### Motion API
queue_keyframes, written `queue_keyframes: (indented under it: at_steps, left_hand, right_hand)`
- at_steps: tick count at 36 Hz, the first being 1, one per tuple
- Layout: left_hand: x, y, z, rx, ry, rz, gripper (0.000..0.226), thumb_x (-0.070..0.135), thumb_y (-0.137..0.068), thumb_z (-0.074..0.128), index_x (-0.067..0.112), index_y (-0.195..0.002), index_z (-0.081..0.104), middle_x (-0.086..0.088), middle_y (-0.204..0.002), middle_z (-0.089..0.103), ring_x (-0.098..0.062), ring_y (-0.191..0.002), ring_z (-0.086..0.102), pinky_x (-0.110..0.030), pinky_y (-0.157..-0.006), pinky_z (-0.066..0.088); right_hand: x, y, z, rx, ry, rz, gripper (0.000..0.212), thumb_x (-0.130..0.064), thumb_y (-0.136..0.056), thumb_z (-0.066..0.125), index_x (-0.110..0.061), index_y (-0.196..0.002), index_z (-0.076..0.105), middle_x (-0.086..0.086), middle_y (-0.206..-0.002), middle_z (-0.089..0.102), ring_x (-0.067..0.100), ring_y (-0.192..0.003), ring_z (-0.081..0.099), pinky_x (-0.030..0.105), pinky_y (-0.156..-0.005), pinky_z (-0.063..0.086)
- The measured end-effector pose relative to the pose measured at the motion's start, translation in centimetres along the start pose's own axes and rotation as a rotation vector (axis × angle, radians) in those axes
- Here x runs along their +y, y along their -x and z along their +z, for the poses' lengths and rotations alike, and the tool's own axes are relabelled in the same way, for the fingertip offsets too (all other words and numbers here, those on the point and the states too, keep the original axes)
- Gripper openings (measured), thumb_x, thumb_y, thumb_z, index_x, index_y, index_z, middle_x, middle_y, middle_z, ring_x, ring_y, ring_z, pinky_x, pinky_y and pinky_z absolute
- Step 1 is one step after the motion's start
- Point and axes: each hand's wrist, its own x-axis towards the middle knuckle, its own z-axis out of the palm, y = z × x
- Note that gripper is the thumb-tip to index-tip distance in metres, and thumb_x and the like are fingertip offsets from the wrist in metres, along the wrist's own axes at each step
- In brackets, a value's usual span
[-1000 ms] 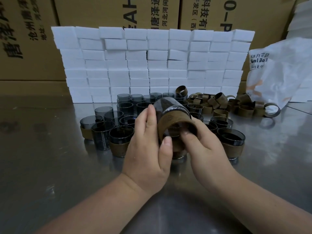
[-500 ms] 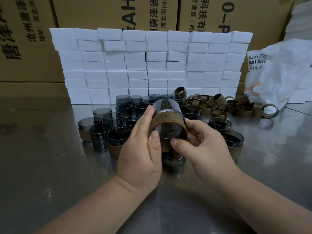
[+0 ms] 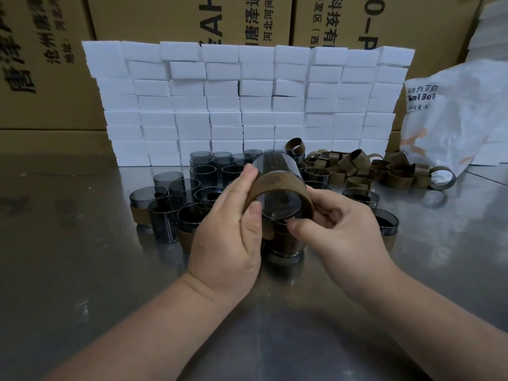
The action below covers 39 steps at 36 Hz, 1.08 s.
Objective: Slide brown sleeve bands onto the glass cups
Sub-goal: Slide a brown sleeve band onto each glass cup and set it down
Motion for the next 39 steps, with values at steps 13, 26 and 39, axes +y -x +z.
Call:
queue_keyframes:
  at_steps: [13,26,39]
  left_hand:
    - [0.09,-0.42,-0.44,-0.001,-0.054,0.019,0.05,0.032,-0.091,0.032,0.005,-0.128,0.051,0.004,-0.12,0.05,-0.009,-0.114,0.046,-0.003,-0.093,0.031]
    - [0.22,-0.61,-0.68,0.025,-0.1,0.031,0.049,0.03,-0.09,0.034,0.002,-0.124,0.055,0.004,-0.11,0.053,-0.012,-0.109,0.048,-0.001,-0.088,0.031]
    - [-0.21,-0.82,-0.82,0.035,-0.151,0.063,0.045,0.029,-0.093,0.042,-0.007,-0.114,0.059,-0.009,-0.099,0.058,-0.008,-0.092,0.048,0.002,-0.085,0.03]
  right_hand:
    - [-0.39,-0.18,0.02,0.017,0.074,-0.013,0.037,-0.011,-0.068,0.067,-0.011,-0.105,0.068,-0.002,-0.078,0.072,0.003,-0.076,0.059,0.014,-0.069,0.049]
    - [-0.58,-0.21,-0.07,0.043,0.121,-0.03,0.035,-0.013,-0.069,0.07,-0.016,-0.103,0.069,-0.002,-0.08,0.074,0.003,-0.077,0.063,0.019,-0.076,0.052]
    - [-0.07,-0.2,-0.03,0.073,0.131,-0.039,0.027,0.002,-0.075,0.069,-0.024,-0.082,0.068,-0.008,-0.06,0.067,-0.003,-0.057,0.059,0.009,-0.058,0.047]
